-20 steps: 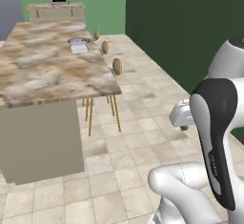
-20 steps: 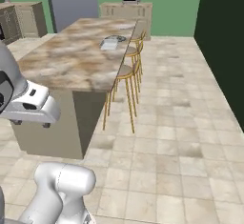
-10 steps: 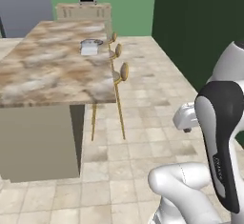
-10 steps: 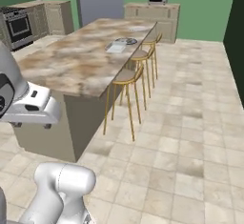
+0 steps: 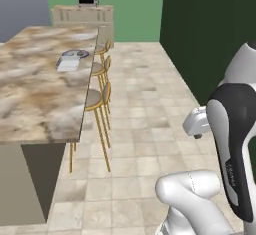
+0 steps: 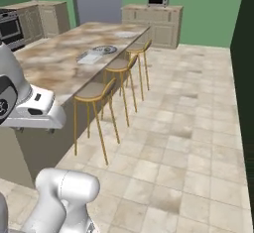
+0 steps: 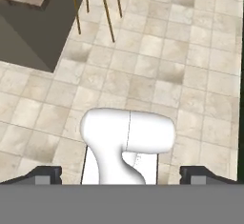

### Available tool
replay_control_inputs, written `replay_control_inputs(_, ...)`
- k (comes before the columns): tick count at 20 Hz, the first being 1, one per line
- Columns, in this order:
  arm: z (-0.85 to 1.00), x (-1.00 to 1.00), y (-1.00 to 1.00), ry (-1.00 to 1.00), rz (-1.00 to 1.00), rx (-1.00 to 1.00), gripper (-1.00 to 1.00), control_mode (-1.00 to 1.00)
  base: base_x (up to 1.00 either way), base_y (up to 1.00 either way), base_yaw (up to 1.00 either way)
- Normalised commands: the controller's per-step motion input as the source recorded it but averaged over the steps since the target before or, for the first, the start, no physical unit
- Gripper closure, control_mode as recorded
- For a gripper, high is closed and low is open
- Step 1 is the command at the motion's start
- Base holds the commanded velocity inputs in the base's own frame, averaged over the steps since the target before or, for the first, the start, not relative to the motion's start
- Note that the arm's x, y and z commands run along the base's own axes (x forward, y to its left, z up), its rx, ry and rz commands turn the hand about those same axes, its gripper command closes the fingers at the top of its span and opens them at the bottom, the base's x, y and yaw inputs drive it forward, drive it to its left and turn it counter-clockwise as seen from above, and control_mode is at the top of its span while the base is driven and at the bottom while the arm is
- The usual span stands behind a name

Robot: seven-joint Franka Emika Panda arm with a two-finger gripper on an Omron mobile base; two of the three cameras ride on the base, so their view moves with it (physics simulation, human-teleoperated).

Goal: Place two dumplings into each of the tupperware containers and then place the containers in the fridge.

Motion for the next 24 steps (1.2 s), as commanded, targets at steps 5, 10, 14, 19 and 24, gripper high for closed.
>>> replay_control_inputs(5,0.0,0.0,0.0,0.0,0.0,0.0,-1.0,1.0,1.0,-0.89,0.1)
replay_control_inputs(10,0.0,0.0,0.0,0.0,0.0,0.0,-1.0,1.0,0.98,-0.84,0.25)
replay_control_inputs(14,0.0,0.0,0.0,0.0,0.0,0.0,-1.0,1.0,0.84,-0.55,0.25)
replay_control_inputs(19,0.0,0.0,0.0,0.0,0.0,0.0,-1.0,1.0,0.83,-0.74,0.34)
replay_control_inputs(24,0.0,0.0,0.0,0.0,0.0,0.0,-1.0,1.0,0.6,-0.75,0.46)
